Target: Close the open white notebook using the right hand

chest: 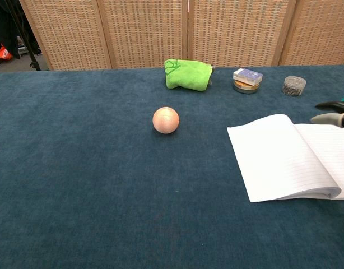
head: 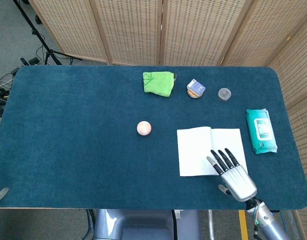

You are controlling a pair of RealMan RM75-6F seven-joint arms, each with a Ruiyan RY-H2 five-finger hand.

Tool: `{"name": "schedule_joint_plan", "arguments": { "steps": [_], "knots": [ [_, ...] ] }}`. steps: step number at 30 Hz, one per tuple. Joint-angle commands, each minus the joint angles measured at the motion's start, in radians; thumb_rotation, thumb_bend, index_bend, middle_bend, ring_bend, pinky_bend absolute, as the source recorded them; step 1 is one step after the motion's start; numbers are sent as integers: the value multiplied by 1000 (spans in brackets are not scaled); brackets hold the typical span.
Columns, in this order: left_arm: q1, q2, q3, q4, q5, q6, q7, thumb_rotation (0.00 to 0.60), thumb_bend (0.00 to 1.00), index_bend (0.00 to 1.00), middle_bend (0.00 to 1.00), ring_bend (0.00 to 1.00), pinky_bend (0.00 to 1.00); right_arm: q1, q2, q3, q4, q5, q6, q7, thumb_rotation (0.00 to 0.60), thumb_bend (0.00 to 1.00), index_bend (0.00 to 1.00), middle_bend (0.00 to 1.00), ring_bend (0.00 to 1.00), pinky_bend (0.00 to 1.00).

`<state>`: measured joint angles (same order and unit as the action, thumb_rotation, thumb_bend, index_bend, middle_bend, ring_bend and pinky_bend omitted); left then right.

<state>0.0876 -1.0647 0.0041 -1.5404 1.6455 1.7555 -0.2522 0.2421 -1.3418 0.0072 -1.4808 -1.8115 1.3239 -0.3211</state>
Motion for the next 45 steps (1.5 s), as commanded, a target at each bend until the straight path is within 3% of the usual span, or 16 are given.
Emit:
{"name": "schedule_joint_plan", "arguments": {
  "steps": [1, 10, 29, 45],
  "knots": [
    [3, 3, 0, 4, 0, 6, -13, 600, 0, 0, 0, 0, 0, 38, -49, 32, 28, 23, -41, -48, 600, 0, 0, 0, 0, 0],
    [9, 5, 0, 16, 3, 19, -40, 600, 0, 0, 0, 0, 0, 90, -173, 59, 96, 71, -107, -169, 600, 0, 0, 0, 0, 0],
    [12, 8, -3, 20, 1, 22, -54, 600, 0, 0, 0, 0, 0, 99, -249, 18, 177, 77, -83, -297, 600, 0, 0, 0, 0, 0],
    [13, 7, -2, 19, 5, 23, -51, 600, 0, 0, 0, 0, 0, 115, -297, -2, 256, 74, -65, -303, 600, 0, 0, 0, 0, 0]
  ]
}}
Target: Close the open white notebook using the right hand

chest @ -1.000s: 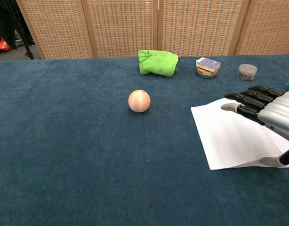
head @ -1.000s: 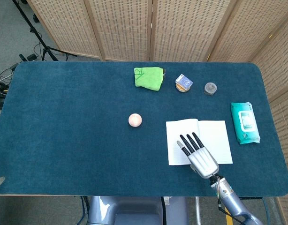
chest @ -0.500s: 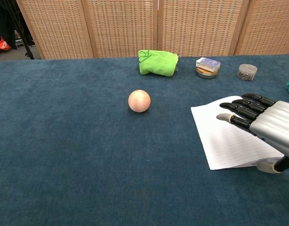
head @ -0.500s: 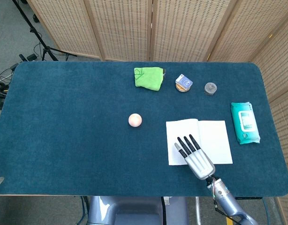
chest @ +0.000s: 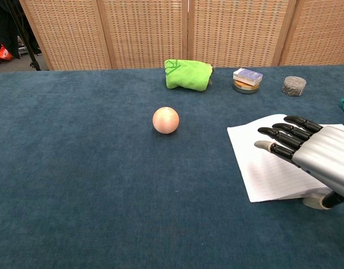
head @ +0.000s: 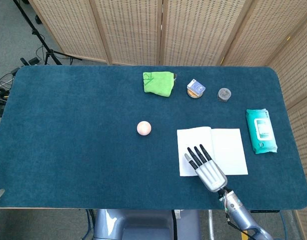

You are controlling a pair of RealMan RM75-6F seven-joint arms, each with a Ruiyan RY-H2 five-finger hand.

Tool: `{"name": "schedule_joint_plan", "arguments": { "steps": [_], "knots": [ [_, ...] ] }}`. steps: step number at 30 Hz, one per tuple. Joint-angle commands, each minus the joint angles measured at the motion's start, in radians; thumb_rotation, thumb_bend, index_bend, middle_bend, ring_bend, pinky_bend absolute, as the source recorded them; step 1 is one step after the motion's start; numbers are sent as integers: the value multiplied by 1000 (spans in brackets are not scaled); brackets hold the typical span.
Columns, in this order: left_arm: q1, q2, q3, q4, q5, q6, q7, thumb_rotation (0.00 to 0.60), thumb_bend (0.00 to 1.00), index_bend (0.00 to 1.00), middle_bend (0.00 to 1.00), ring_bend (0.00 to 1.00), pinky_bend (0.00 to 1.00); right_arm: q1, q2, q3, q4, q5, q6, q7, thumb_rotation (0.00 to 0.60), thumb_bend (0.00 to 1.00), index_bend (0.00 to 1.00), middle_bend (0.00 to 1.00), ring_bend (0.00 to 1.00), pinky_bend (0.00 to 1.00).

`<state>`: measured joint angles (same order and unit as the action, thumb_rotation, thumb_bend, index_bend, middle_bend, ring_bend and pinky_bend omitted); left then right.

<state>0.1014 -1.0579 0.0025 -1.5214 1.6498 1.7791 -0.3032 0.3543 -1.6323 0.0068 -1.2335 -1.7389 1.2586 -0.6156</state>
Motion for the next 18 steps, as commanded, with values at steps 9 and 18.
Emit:
{"name": "schedule_joint_plan", "arguments": {
  "steps": [9, 18],
  "knots": [
    [0, 2, 0, -1, 0, -2, -1, 600, 0, 0, 0, 0, 0, 11, -25, -3, 31, 15, -5, -40, 600, 0, 0, 0, 0, 0],
    [0, 3, 0, -2, 0, -2, -7, 600, 0, 0, 0, 0, 0, 17, -42, 0, 51, 35, -11, -53, 600, 0, 0, 0, 0, 0]
  ]
}}
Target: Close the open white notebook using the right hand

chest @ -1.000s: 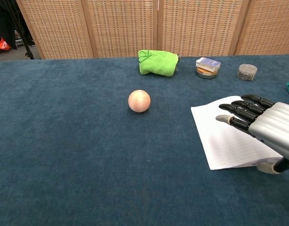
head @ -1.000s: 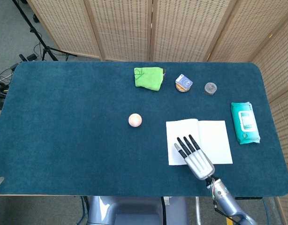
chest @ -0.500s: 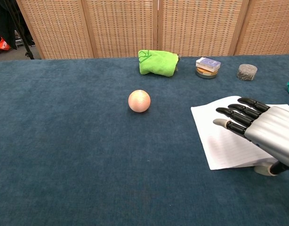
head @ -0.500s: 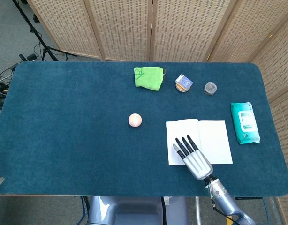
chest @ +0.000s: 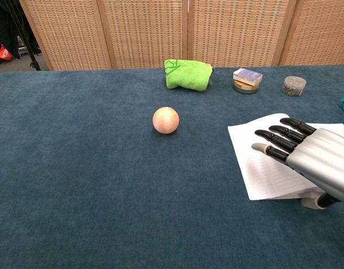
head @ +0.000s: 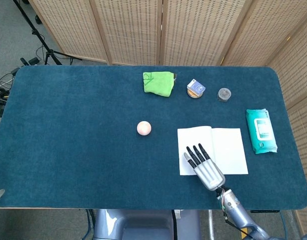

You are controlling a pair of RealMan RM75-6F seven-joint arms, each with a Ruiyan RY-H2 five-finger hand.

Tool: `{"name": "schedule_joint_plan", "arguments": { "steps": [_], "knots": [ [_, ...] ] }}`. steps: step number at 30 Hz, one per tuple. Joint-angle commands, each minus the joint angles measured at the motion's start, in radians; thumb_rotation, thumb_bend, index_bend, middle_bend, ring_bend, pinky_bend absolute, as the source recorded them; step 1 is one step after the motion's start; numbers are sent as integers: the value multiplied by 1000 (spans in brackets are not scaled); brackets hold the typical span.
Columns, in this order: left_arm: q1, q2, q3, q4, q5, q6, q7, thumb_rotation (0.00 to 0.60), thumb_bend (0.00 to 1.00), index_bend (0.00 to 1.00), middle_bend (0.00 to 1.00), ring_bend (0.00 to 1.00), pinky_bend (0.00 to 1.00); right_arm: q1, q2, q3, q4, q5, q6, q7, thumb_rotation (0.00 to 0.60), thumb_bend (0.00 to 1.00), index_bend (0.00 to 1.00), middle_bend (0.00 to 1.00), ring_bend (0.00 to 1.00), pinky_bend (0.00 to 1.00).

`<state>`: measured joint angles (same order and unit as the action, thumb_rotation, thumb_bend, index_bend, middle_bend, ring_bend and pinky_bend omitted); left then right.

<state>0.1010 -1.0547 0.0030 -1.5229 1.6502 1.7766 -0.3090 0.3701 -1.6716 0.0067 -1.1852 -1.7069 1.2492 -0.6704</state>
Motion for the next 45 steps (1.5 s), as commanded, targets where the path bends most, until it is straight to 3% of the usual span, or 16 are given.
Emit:
{"name": "schedule_joint_plan", "arguments": {
  "steps": [1, 6, 8, 10, 12, 15, 23, 34, 45],
  "knots": [
    [0, 0, -1, 0, -1, 0, -2, 600, 0, 0, 0, 0, 0, 2, -4, -1, 5, 5, -2, 3, 600, 0, 0, 0, 0, 0],
    [-1, 1, 0, -1, 0, -2, -1, 600, 0, 0, 0, 0, 0, 7, -18, -4, 32, 4, 4, 8, 600, 0, 21, 0, 0, 0],
    [0, 1, 0, -1, 0, -1, -1, 600, 0, 0, 0, 0, 0, 9, -23, -6, 42, -1, 10, 20, 600, 0, 114, 24, 0, 0],
    [0, 1, 0, -1, 0, -1, -1, 600, 0, 0, 0, 0, 0, 13, -27, -9, 54, -9, 20, 36, 600, 19, 207, 115, 1, 0],
    [0, 0, 0, -1, -1, -2, -1, 600, 0, 0, 0, 0, 0, 13, -31, -11, 63, -13, 29, 51, 600, 122, 279, 223, 31, 0],
    [-1, 0, 0, -2, -1, -3, 1, 600, 0, 0, 0, 0, 0, 16, -32, -14, 70, -20, 41, 74, 600, 280, 327, 301, 102, 0],
    [0, 0, -1, -3, -2, -3, 3, 600, 0, 0, 0, 0, 0, 19, -31, -17, 70, -23, 58, 123, 600, 550, 361, 364, 173, 0],
    [-1, -1, 0, -5, -1, -4, 8, 600, 0, 0, 0, 0, 0, 13, -32, -9, 71, 6, 65, 189, 600, 597, 371, 386, 210, 0],
    [-1, -1, 1, -6, 2, -4, 9, 600, 0, 0, 0, 0, 0, -33, -25, 44, -15, 156, 49, 461, 600, 639, 397, 401, 233, 0]
  ]
}}
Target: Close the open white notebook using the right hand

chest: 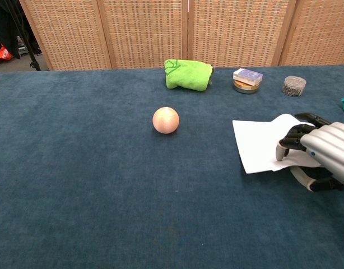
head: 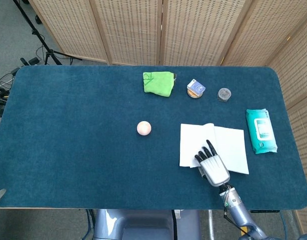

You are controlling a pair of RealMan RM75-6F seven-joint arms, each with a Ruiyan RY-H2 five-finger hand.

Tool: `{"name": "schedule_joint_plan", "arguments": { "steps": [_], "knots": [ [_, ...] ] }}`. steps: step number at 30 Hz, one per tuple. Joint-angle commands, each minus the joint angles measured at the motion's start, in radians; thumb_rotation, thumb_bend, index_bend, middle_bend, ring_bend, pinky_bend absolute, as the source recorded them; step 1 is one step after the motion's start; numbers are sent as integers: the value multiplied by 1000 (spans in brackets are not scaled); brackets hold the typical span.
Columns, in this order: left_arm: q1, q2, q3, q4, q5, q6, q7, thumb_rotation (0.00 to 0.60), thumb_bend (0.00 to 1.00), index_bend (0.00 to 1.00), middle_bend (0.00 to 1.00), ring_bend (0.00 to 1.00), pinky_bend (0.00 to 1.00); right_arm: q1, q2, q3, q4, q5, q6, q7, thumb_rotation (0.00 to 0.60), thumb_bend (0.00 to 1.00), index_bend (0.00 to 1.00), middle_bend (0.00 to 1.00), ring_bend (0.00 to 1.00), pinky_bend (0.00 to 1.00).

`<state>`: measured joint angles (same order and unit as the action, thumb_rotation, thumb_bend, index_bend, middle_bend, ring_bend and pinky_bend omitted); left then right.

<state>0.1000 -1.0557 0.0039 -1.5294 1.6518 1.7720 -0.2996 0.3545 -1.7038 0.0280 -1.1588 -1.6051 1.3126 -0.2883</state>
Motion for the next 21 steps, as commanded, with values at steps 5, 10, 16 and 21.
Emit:
{"name": "schedule_joint_plan", "arguments": {
  "steps": [5, 10, 16, 21],
  "knots": [
    [0, 0, 0, 0, 1, 0, -2, 600, 0, 0, 0, 0, 0, -40, 24, 55, -115, 140, -42, 254, 600, 646, 397, 388, 235, 12],
    [-1, 1, 0, 0, 1, -2, -2, 600, 0, 0, 0, 0, 0, -54, 26, 88, -148, 205, -66, 395, 600, 694, 397, 343, 234, 29],
    [-2, 1, 0, -1, 0, -4, -1, 600, 0, 0, 0, 0, 0, -68, 42, 160, -210, 298, -92, 571, 600, 760, 397, 334, 234, 37],
    [-5, 0, 2, -5, 2, -9, 9, 600, 0, 0, 0, 0, 0, -77, 63, 188, -241, 341, -125, 690, 600, 759, 397, 304, 218, 37]
  ]
}}
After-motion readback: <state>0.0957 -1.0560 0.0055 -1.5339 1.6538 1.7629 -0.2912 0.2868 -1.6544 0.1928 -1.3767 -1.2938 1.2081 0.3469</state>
